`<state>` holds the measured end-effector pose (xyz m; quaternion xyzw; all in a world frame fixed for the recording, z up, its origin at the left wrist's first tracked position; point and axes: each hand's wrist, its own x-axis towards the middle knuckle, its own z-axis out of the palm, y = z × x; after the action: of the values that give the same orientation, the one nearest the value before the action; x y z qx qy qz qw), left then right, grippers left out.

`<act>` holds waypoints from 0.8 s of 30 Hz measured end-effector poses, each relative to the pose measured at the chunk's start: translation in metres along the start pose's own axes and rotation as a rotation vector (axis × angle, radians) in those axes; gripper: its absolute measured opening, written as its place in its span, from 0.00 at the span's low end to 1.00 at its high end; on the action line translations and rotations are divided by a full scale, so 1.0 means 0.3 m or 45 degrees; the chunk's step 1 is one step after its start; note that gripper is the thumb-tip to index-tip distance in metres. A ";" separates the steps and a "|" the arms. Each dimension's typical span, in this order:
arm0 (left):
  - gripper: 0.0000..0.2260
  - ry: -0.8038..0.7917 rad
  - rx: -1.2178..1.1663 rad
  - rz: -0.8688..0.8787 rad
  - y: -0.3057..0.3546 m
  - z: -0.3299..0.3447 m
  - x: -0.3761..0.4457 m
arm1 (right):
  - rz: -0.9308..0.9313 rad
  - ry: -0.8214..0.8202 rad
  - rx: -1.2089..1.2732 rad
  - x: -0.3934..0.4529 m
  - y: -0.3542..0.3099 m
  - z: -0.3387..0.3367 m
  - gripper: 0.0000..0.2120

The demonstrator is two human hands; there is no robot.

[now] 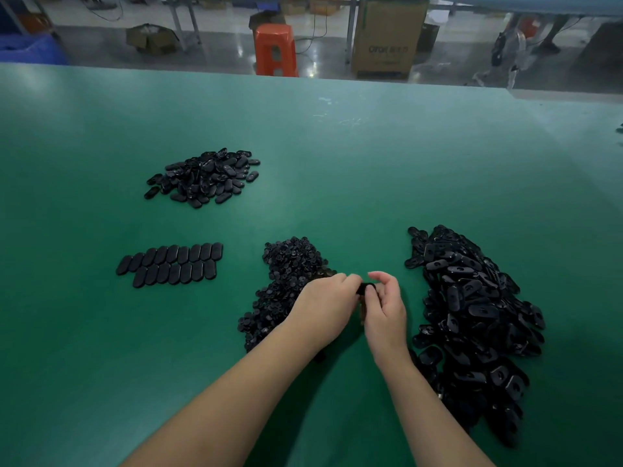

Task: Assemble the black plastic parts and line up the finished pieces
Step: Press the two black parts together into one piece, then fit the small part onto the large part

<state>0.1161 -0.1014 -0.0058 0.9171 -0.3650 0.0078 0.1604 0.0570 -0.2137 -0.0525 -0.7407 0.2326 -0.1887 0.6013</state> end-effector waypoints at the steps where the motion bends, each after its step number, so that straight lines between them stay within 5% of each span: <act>1: 0.09 0.032 0.028 0.026 -0.009 -0.006 -0.010 | -0.010 -0.005 0.001 -0.001 -0.003 0.000 0.11; 4: 0.09 0.254 -0.063 -0.064 -0.081 -0.051 -0.059 | -0.015 -0.033 0.019 -0.004 -0.010 0.001 0.10; 11: 0.13 0.687 -0.094 -0.952 -0.583 -0.221 -0.363 | 0.009 -0.040 -0.045 -0.008 -0.009 0.004 0.08; 16: 0.14 0.620 0.034 -1.372 -0.825 -0.246 -0.560 | 0.014 -0.046 -0.062 -0.011 -0.014 0.009 0.07; 24: 0.15 0.518 0.016 -1.414 -0.888 -0.237 -0.559 | 0.009 -0.063 -0.128 -0.015 -0.028 0.011 0.07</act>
<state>0.1795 0.2135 -0.0372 0.9518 0.2079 0.1007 0.2019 0.0563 -0.2071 -0.0450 -0.7736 0.2295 -0.1562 0.5696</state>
